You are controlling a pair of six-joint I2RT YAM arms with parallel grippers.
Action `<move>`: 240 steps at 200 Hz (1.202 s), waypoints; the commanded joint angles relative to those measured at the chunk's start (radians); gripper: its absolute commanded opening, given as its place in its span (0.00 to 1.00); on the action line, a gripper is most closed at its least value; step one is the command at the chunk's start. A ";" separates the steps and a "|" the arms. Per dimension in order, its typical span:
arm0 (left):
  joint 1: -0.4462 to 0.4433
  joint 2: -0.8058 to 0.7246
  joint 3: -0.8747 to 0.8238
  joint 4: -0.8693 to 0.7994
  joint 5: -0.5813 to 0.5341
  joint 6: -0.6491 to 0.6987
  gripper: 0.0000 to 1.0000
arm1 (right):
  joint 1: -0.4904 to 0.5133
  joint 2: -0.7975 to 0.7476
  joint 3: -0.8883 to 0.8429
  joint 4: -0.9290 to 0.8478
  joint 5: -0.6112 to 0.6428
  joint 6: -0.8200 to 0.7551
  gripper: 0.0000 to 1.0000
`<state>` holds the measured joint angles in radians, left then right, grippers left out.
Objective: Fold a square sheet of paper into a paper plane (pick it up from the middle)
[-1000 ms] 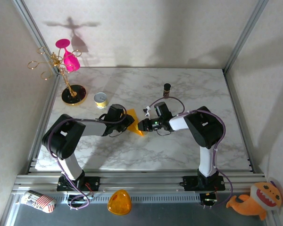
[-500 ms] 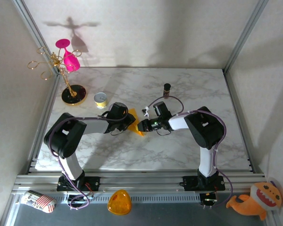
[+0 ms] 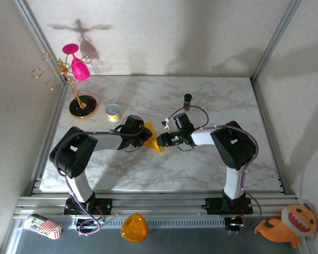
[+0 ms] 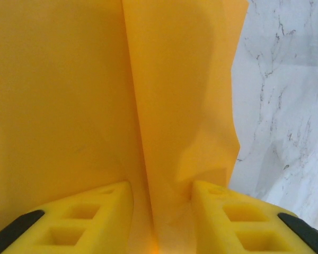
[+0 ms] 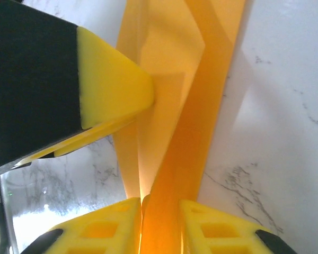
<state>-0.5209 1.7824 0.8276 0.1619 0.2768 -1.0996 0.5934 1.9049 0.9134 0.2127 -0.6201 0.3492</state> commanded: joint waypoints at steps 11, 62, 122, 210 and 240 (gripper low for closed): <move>-0.004 0.108 -0.050 -0.196 -0.096 0.003 0.37 | 0.016 -0.023 0.016 -0.053 0.076 -0.039 0.29; -0.005 0.119 -0.050 -0.204 -0.096 0.001 0.38 | 0.035 0.005 0.038 -0.077 0.106 -0.059 0.30; -0.005 0.113 -0.059 -0.202 -0.096 -0.007 0.38 | 0.040 0.030 0.059 -0.095 0.116 -0.084 0.24; -0.005 0.090 -0.058 -0.200 -0.090 0.003 0.37 | 0.036 0.061 0.071 -0.108 0.088 -0.076 0.18; -0.003 0.040 -0.028 -0.191 -0.079 0.023 0.37 | 0.036 0.067 0.070 -0.119 0.096 -0.074 0.17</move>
<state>-0.5220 1.7855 0.8352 0.1619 0.2726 -1.1023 0.6224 1.9244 0.9745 0.1146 -0.5426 0.2829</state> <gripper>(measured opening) 0.366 0.174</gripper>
